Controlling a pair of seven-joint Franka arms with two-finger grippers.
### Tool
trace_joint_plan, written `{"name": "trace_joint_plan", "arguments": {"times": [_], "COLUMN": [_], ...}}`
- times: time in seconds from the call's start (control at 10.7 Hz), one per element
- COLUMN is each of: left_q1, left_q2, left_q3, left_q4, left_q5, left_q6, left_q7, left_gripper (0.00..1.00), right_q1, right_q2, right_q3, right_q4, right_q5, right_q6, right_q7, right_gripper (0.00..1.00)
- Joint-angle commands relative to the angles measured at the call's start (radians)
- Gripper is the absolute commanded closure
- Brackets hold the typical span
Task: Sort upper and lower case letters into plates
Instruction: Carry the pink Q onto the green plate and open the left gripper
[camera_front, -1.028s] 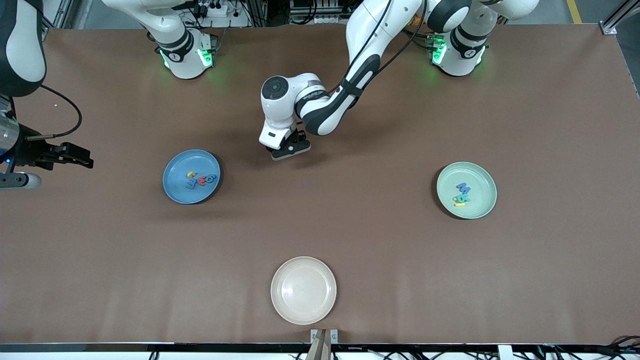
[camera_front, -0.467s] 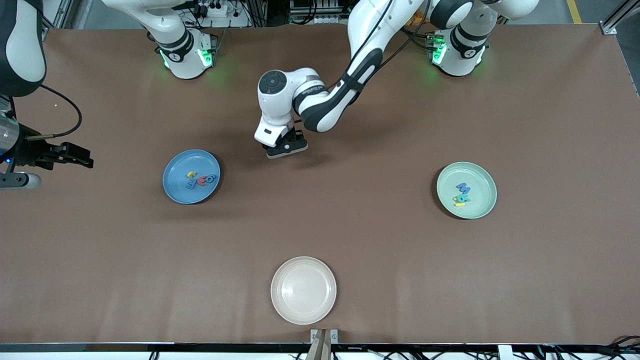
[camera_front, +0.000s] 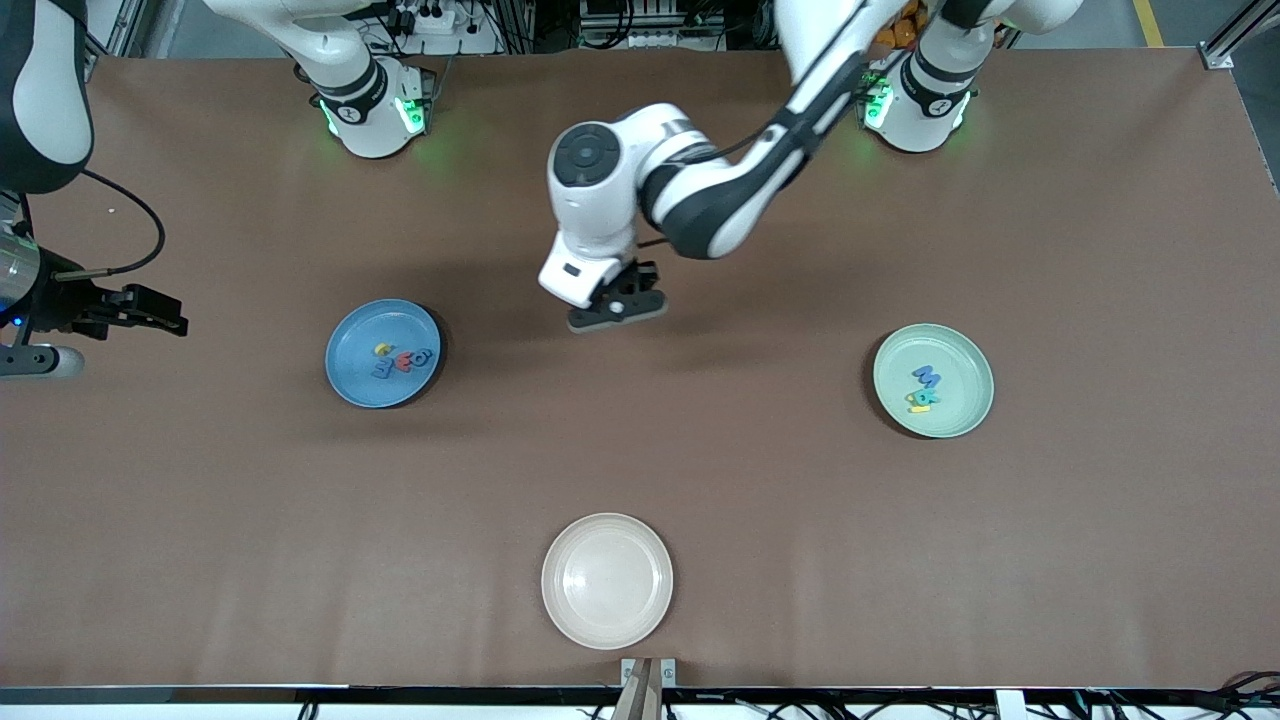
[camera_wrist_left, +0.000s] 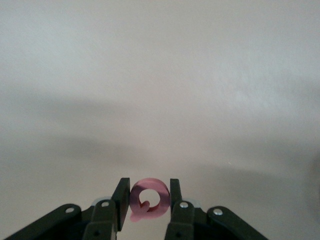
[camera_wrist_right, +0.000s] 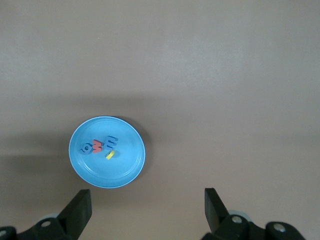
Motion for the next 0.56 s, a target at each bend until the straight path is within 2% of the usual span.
{"name": "trace_joint_plan", "arguments": {"times": [0.0, 0.09, 0.28, 0.47], "left_q1": [0.211, 0.287, 0.407, 0.516], "left_q2": [-0.131, -0.174, -0.248, -0.291], "left_q3": [-0.138, -0.172, -0.172, -0.163], "left_q4": [-0.102, -0.127, -0.155, -0.158], "left_q5": [0.018, 0.010, -0.071, -0.102], "left_q6": [-0.070, -0.104, -0.207, -0.296], "left_q7": [0.120, 0.183, 0.371, 0.549], "left_gripper": [1.00, 1.00, 1.00, 1.00], "right_q1": [-0.038, -0.093, -0.284, -0.303], "right_q2": [0.004, 0.002, 0.002, 0.002], "right_q3": [0.031, 0.084, 0.285, 0.304], "right_q4": [0.013, 0.013, 0.015, 0.019], "right_q5": [0.002, 0.002, -0.003, -0.009], "right_q6": [-0.011, -0.006, -0.006, -0.011], "right_q7": [0.002, 0.002, 0.000, 0.000], "right_gripper": [0.00, 0.00, 0.00, 0.00]}}
